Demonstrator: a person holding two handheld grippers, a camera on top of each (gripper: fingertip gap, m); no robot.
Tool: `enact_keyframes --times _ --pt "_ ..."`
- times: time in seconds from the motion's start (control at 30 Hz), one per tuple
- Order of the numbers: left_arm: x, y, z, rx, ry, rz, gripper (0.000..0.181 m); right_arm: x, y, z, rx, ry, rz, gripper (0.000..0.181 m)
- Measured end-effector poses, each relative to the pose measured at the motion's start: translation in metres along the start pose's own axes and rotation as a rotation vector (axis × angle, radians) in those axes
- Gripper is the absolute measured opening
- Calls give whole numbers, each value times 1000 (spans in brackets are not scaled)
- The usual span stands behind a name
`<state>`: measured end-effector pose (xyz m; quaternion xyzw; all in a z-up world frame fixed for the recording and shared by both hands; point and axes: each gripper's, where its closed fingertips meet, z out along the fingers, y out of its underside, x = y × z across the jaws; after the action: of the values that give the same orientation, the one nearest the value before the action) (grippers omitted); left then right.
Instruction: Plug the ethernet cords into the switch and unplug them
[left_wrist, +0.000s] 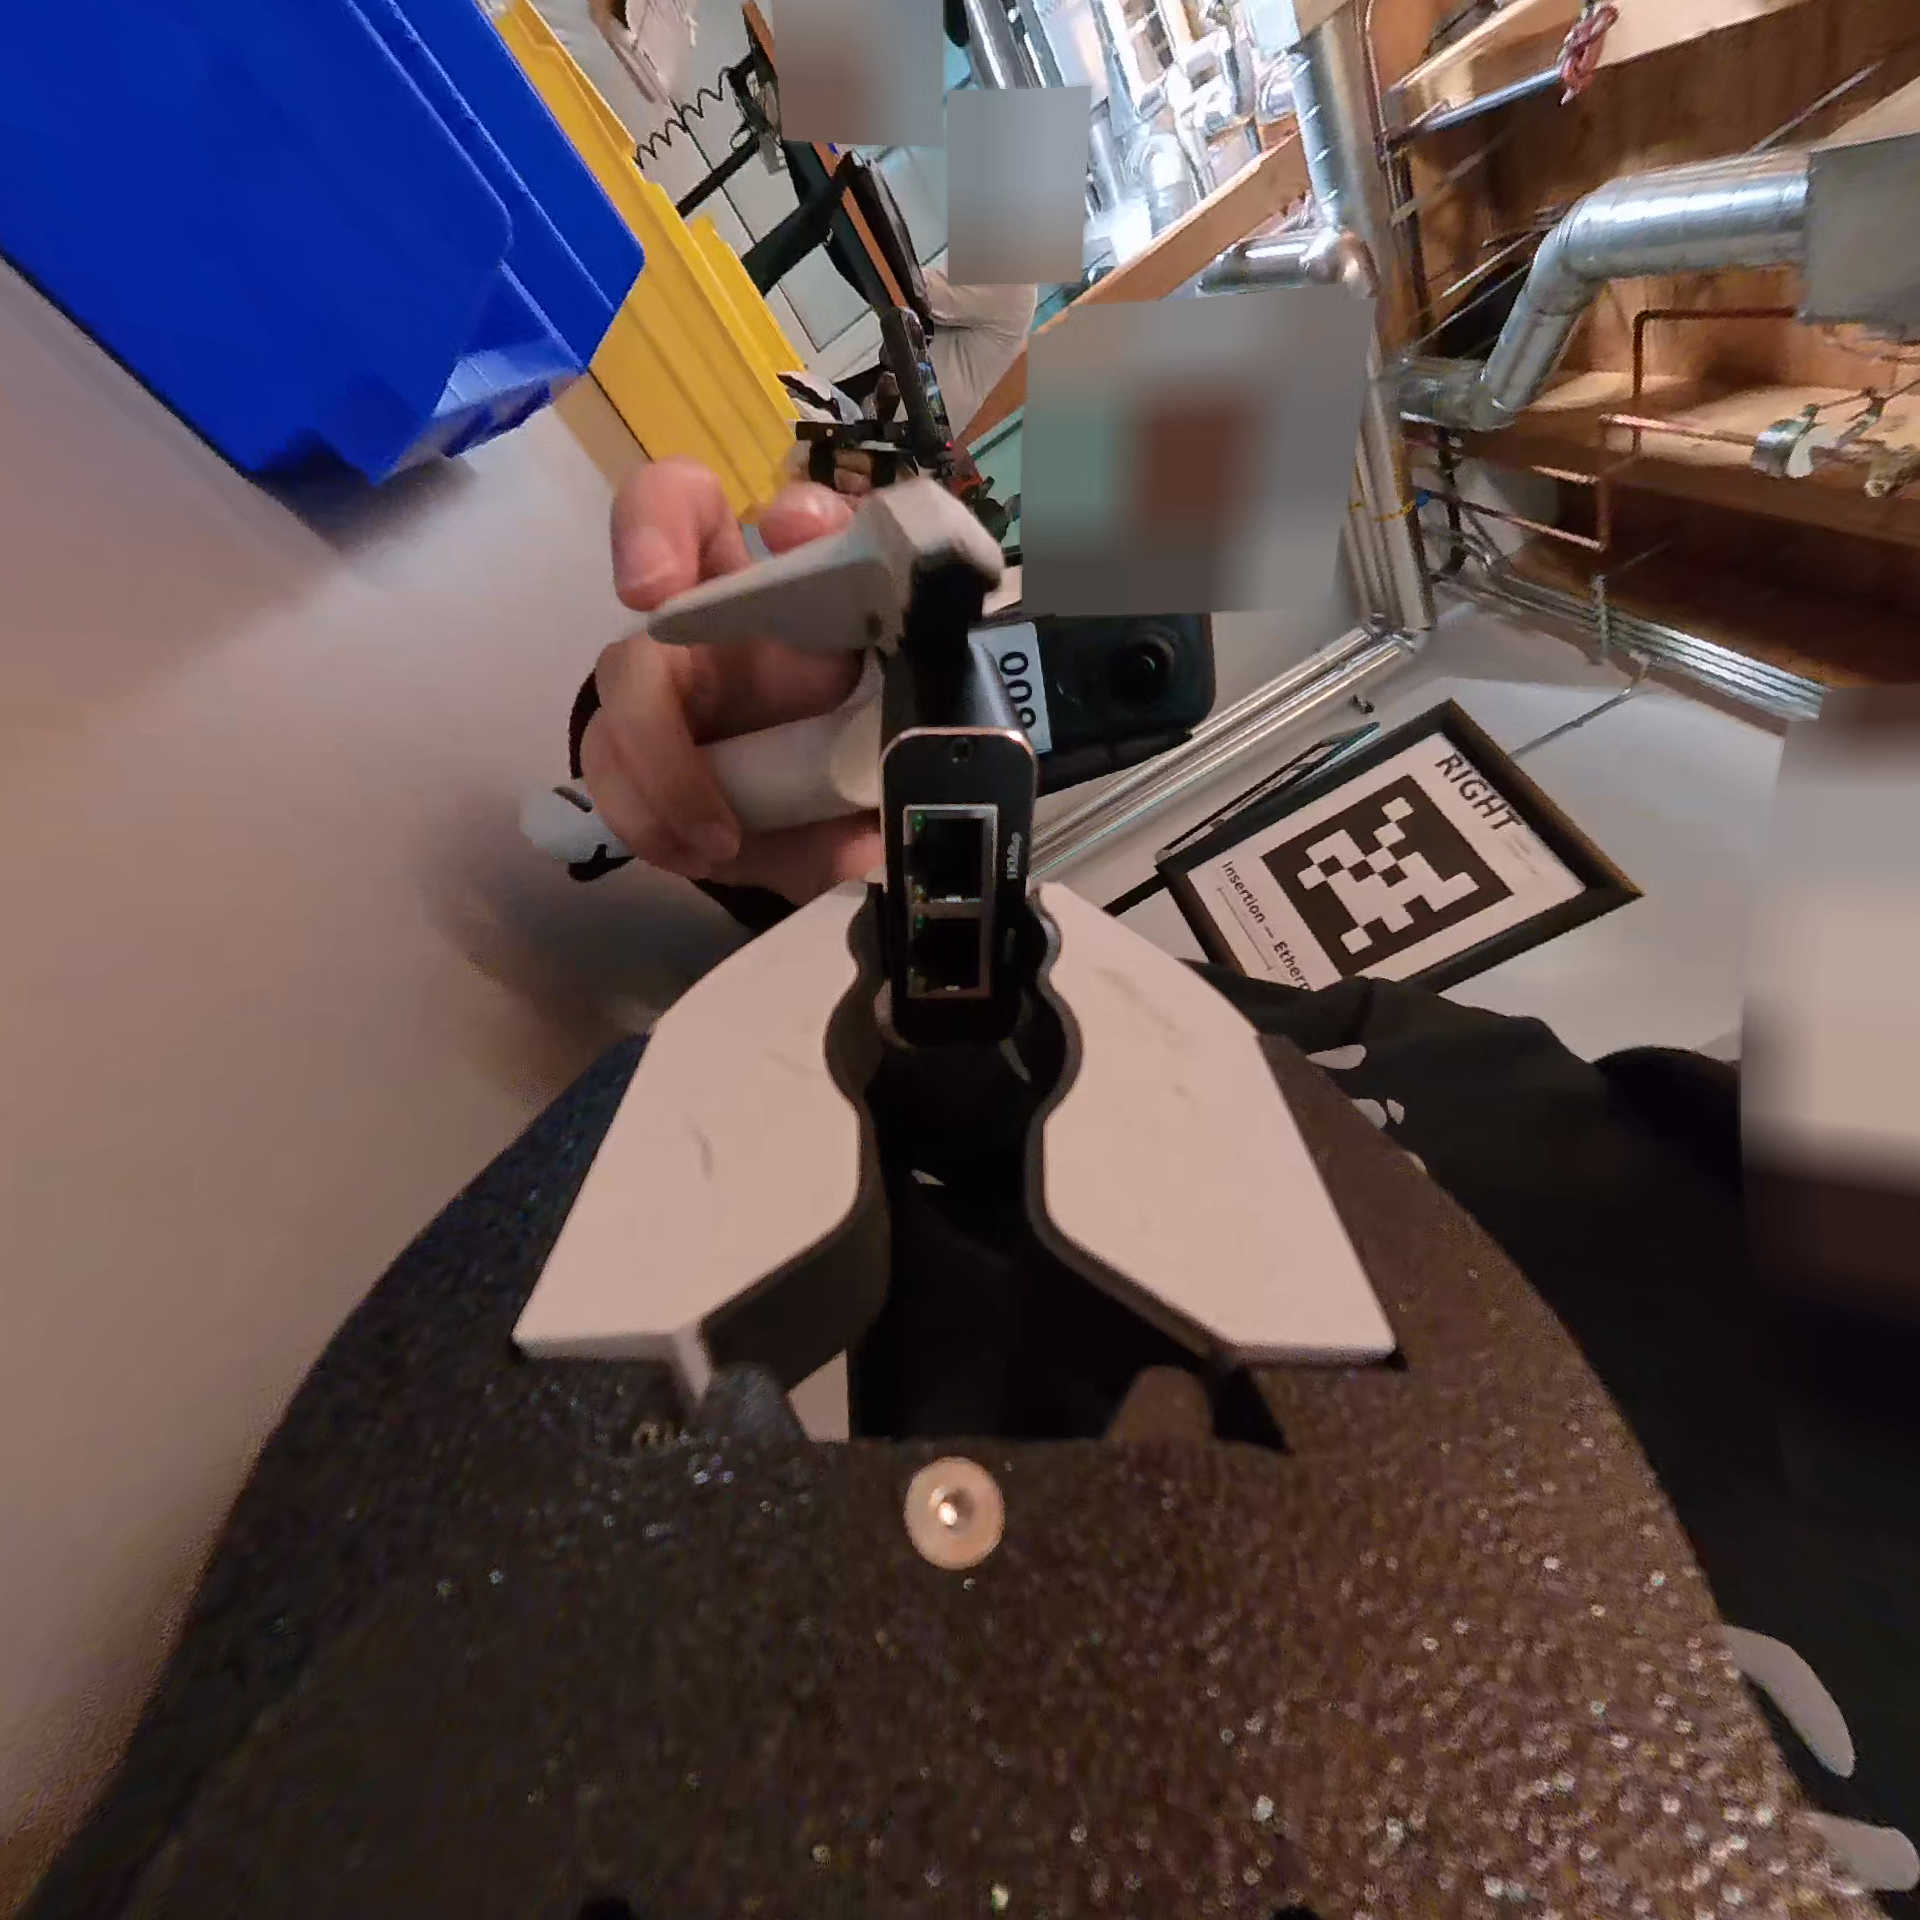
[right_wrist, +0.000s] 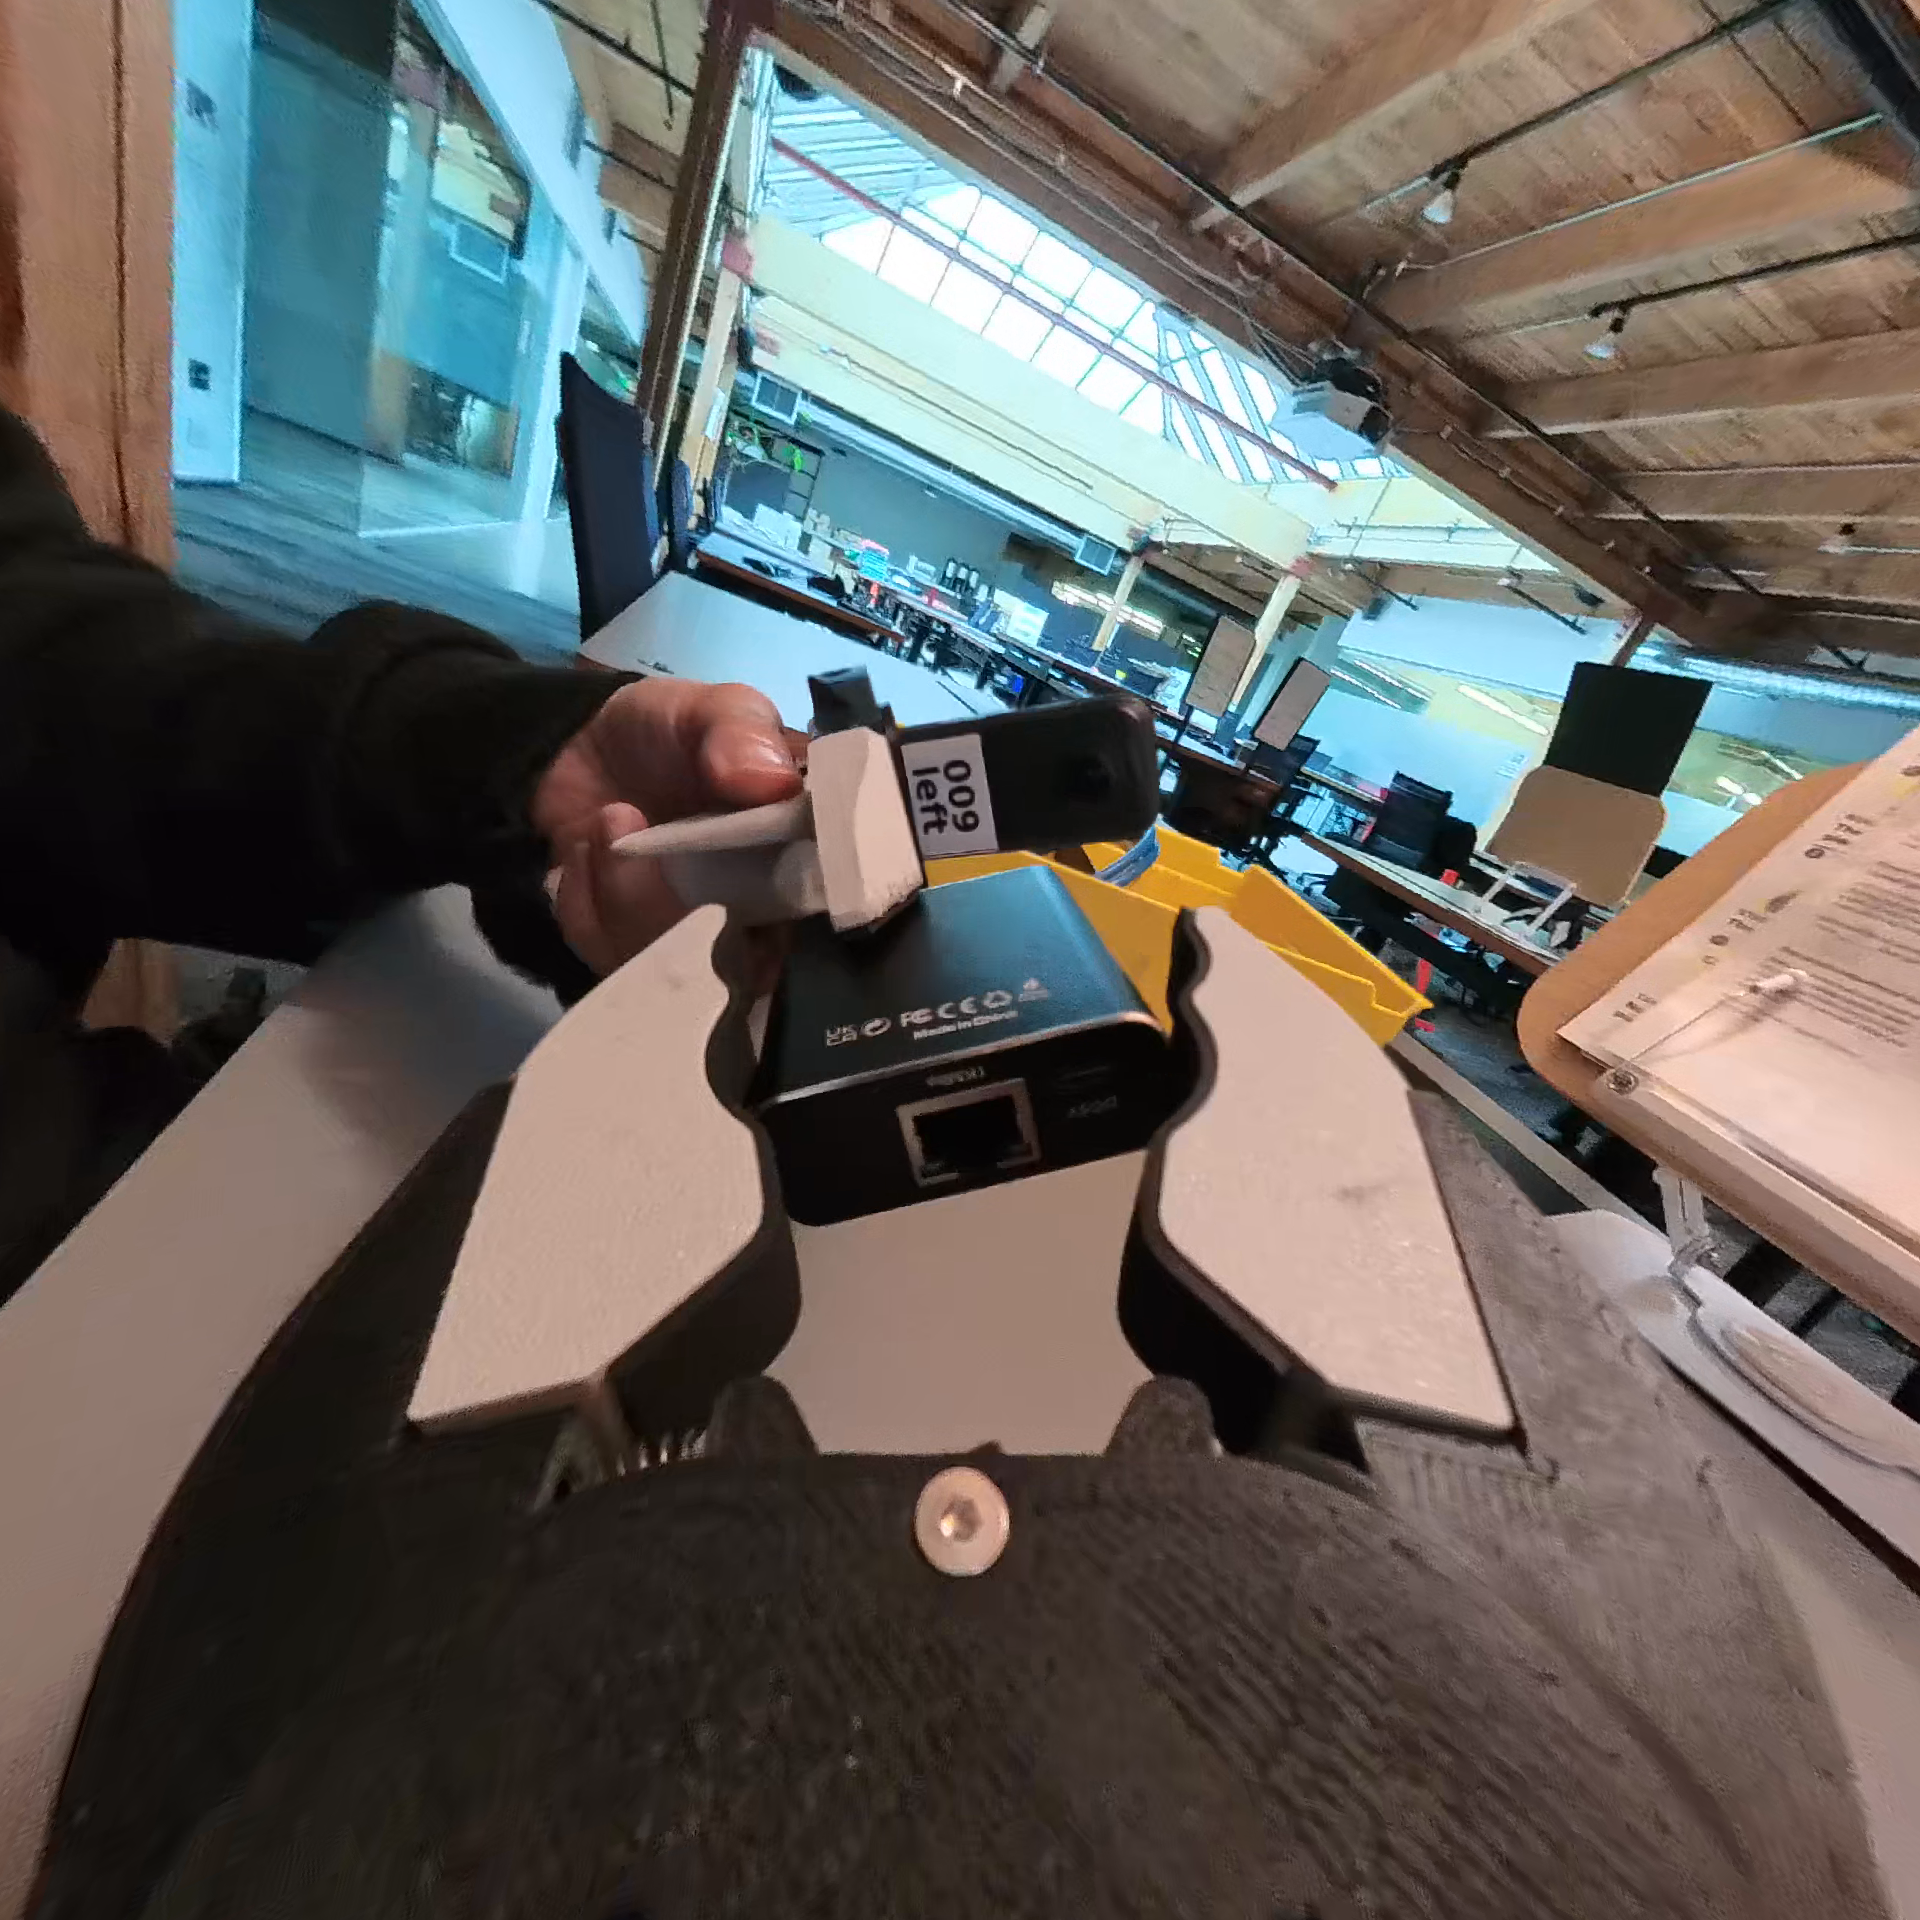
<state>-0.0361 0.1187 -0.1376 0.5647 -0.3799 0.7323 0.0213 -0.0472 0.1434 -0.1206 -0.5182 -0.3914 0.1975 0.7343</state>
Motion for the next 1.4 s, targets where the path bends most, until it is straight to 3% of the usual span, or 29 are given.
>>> enact_keyframes --times 0.2,0.37,0.53,0.67,0.77,0.83,0.93,1.03,1.1,1.17,1.3,1.4 --pt "-3 2 2 14 -18 -52 23 0 9 0 -33 21 -71 76" --pt "-13 -12 -4 96 -127 -32 24 13 31 4 -196 84 64 76" --pt "-11 -25 -14 82 -381 320 32 20 25 -2 -108 89 273 76" --pt "9 -47 -57 60 -700 769 37 31 31 -14 -94 103 366 76" --pt "12 -63 -130 -102 -1094 1130 41 34 29 -16 -69 90 412 75" --pt "0 -63 -181 -326 -1288 1277 41 35 29 -16 -61 81 430 75" --pt "-29 -68 -235 -622 -1420 1410 41 35 28 -17 -50 68 448 75" --pt "-57 -78 -267 -904 -1493 1618 43 35 28 -18 -44 60 456 75" --pt "-75 -78 -282 -1142 -1503 1684 46 33 26 -18 -32 43 456 75" --pt "-89 -77 -286 -1294 -1458 1723 44 30 24 -18 -21 17 453 75" --pt "-102 -88 -274 -1326 -1406 1850 42 21 12 -20 63 -81 514 75" --pt "-109 -90 -268 -1351 -1370 1886 22 17 2 -23 121 -145 555 75"
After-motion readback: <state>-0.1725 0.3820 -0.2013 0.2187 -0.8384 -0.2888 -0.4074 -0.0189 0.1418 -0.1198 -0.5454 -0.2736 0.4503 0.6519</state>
